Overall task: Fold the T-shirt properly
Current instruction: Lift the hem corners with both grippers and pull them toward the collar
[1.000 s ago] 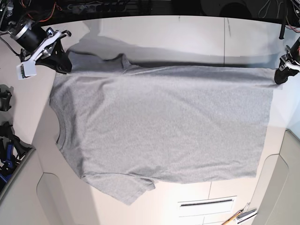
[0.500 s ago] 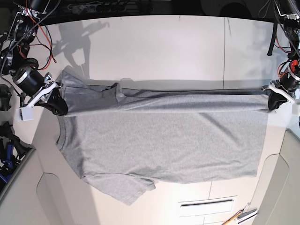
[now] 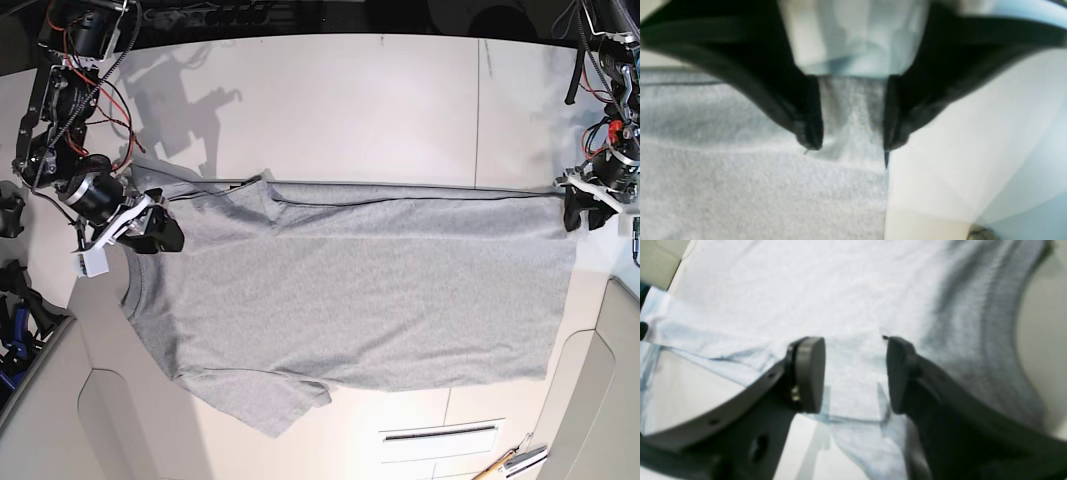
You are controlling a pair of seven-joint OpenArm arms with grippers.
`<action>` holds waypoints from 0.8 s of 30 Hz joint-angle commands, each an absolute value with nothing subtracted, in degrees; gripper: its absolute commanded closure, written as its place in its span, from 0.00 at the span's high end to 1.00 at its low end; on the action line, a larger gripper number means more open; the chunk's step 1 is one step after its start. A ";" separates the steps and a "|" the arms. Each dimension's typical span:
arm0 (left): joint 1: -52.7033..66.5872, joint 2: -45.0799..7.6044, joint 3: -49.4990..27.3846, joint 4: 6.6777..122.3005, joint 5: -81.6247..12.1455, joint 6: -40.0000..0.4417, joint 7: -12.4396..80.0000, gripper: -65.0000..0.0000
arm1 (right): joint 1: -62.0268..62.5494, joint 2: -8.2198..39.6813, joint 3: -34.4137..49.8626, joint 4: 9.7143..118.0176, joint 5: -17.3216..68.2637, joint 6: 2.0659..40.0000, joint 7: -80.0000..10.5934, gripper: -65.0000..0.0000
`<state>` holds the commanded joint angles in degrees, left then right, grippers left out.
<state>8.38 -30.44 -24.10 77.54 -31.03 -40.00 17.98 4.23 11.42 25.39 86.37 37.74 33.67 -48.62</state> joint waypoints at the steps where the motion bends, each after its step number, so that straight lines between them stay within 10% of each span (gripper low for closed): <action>1: 8.40 -30.55 -24.18 77.54 -31.03 -40.00 18.00 0.54 | 4.05 11.42 26.92 87.64 38.44 33.67 -50.30 0.45; 10: 8.47 -30.48 -30.81 77.52 -45.71 -40.00 33.19 0.68 | -1.34 13.67 40.62 92.16 43.94 33.65 -56.10 0.45; 24: 7.14 -30.33 -30.76 69.60 -45.65 -37.98 29.74 0.72 | -6.46 13.30 42.57 81.52 42.94 33.21 -48.88 0.45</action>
